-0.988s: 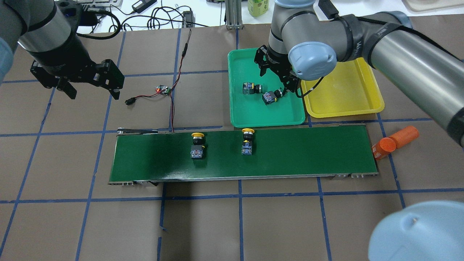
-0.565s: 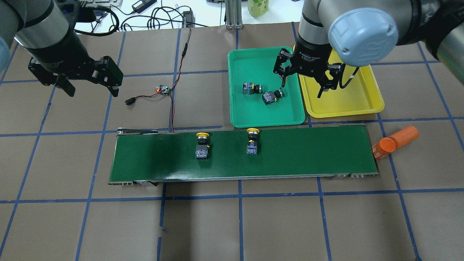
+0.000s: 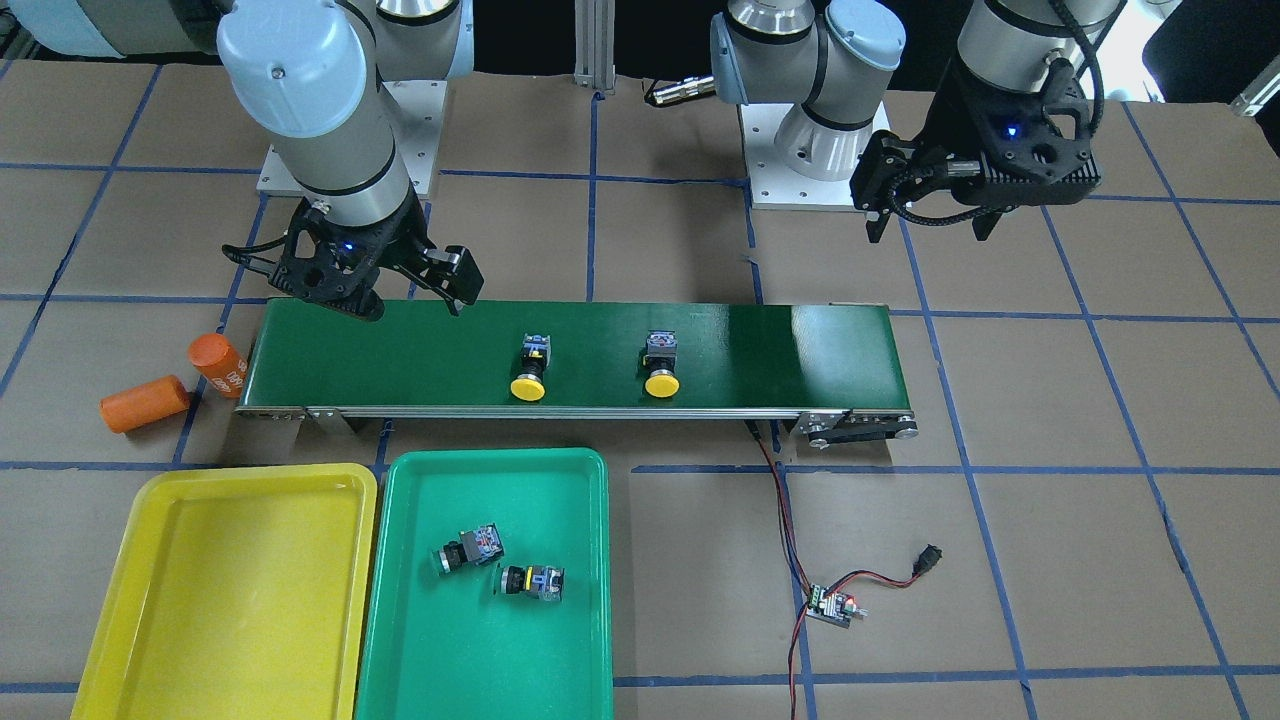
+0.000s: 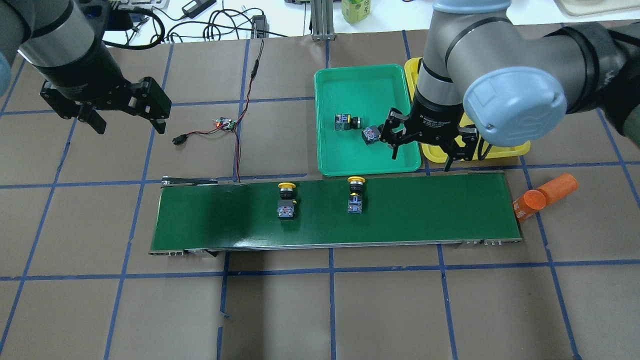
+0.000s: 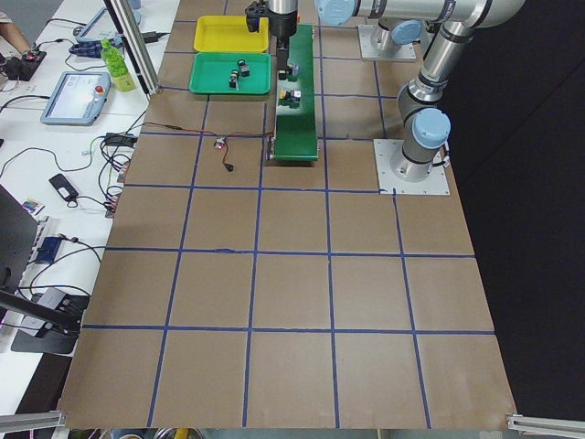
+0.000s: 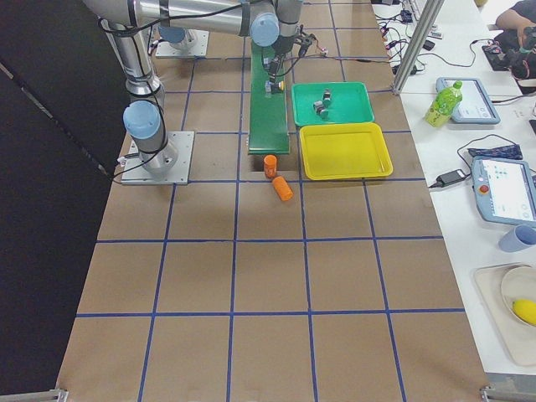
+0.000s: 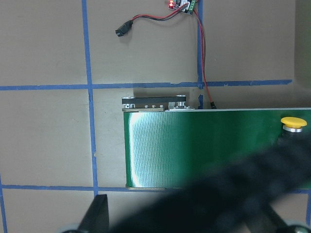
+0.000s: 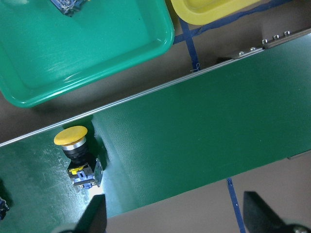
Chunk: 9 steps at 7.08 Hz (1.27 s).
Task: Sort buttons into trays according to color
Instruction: 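Move the right gripper down to the nearer yellow button on the belt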
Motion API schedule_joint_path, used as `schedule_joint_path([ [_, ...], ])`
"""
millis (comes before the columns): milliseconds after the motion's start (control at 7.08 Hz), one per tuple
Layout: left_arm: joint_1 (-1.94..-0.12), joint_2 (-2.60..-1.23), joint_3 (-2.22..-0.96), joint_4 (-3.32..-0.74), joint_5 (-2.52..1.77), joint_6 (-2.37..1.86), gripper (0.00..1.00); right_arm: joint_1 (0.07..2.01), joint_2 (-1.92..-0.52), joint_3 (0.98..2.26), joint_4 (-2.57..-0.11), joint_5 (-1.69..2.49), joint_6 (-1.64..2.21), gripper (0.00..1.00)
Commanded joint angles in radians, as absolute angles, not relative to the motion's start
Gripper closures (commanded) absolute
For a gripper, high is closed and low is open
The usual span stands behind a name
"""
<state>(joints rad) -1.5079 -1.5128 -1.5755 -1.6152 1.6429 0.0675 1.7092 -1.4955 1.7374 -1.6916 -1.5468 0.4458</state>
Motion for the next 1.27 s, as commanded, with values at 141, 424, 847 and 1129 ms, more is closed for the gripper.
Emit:
schedule_joint_path([
  [141,-1.509,-1.513,-1.575,-1.638,1.641,0.067,0.0,1.709,-1.494,1.75,-1.704,-1.549,0.299,0.0],
  [424,-1.509,-1.514,-1.575,-1.638,1.638,0.067,0.0,1.71,-1.494,1.759,-1.704,-1.549,0.302,0.0],
  [847,-1.508,-1.514,-1.575,-1.631,1.592,0.078,0.0,1.715,-1.506,1.859,-1.771,-1.533,0.31,0.0],
  [1129,-1.508,-1.517,-1.575,-1.631,1.585,0.069,0.0,1.732,-1.5,1.946,-1.891,-1.526,0.311,0.0],
])
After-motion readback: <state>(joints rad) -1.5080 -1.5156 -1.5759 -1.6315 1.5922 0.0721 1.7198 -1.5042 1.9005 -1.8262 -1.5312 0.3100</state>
